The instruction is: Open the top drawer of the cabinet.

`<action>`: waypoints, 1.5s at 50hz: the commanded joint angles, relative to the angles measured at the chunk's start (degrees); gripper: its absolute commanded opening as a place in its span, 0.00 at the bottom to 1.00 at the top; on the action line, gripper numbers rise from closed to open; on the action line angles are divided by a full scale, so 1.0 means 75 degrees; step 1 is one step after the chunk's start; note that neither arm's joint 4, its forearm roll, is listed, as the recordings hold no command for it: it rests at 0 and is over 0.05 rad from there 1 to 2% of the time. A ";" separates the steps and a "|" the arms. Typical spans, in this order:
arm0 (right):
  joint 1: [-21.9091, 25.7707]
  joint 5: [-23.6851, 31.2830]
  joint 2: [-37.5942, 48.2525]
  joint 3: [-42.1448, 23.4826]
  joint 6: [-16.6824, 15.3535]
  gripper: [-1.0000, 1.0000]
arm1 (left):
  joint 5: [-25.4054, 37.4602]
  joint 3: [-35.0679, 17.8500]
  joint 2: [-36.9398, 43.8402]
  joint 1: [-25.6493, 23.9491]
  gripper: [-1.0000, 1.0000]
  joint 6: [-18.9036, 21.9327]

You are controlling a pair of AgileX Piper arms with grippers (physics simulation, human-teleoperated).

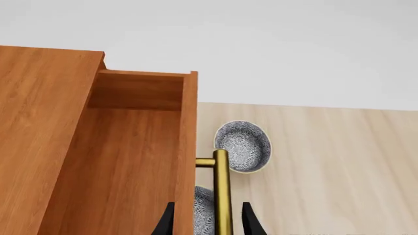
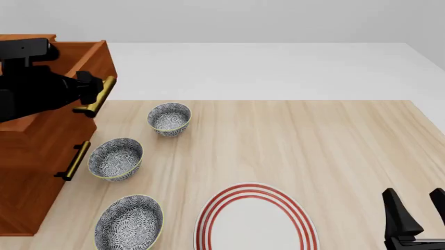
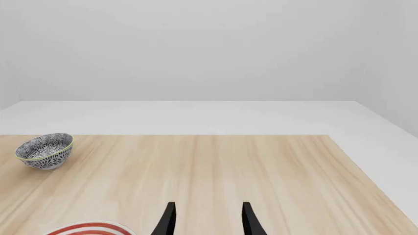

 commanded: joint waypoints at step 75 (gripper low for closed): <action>0.0002 0.0000 0.0000 0.0000 -0.0001 1.00 | 0.0187 0.0395 0.1552 -0.1585 1.00 0.1131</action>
